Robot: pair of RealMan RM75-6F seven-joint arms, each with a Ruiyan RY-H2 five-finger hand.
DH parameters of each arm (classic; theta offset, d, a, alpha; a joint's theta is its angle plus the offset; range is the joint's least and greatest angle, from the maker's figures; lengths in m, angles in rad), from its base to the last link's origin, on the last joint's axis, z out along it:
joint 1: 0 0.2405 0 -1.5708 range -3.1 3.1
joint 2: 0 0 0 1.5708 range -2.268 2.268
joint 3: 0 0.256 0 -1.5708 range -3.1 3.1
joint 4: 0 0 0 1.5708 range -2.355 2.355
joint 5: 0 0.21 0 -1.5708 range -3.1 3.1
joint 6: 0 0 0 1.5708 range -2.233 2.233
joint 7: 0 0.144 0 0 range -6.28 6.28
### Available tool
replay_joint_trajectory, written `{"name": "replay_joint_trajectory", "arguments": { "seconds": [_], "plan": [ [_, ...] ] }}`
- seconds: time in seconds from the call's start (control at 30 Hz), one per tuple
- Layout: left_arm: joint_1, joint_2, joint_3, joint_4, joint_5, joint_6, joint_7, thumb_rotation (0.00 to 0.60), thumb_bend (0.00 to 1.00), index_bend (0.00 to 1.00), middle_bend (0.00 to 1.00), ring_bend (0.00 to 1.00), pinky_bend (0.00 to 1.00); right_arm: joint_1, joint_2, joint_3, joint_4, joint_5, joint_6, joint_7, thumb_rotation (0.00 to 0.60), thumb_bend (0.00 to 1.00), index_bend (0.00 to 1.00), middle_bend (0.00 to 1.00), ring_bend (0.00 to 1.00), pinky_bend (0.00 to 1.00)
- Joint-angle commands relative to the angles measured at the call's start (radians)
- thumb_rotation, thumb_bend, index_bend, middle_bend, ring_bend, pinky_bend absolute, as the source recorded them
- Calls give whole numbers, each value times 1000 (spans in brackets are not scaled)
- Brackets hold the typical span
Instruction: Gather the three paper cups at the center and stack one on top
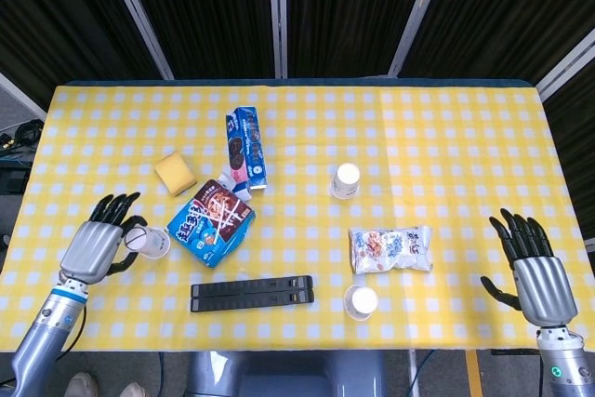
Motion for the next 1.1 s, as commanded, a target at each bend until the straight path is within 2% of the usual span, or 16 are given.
{"name": "replay_joint_trajectory", "arguments": {
  "seconds": [0.03,0.27,0.37,0.5,0.73,0.9,1.1],
  "plan": [
    [-57,19,-49,-107,-3,-20,82,600,402,377,0,0,0,-1,7,2,-1,4,1,18,600,103,0,0,0,0],
    [-185,-45,-134,-173,-86,-127,171,600,402,371,0,0,0,-6,22,7,-3,6,15,57,600,103,0,0,0,0],
    [-264,-114,-178,-145,-170,-182,232,600,401,371,0,0,0,-7,28,11,-2,12,17,75,600,103,0,0,0,0],
    [-344,-193,-209,-106,-295,-223,305,600,400,367,0,0,0,-8,33,16,3,24,15,95,600,103,0,0,0,0],
    [-463,-308,-215,-13,-479,-242,439,600,400,369,0,0,0,-8,36,18,10,28,12,108,600,103,0,0,0,0],
    [-515,-375,-223,27,-529,-244,451,600,397,368,0,0,0,-9,36,19,11,27,16,114,600,102,0,0,0,0],
    [-564,-415,-212,51,-566,-241,477,600,397,369,0,0,0,-10,41,23,13,35,16,131,600,103,0,0,0,0]
  ]
}}
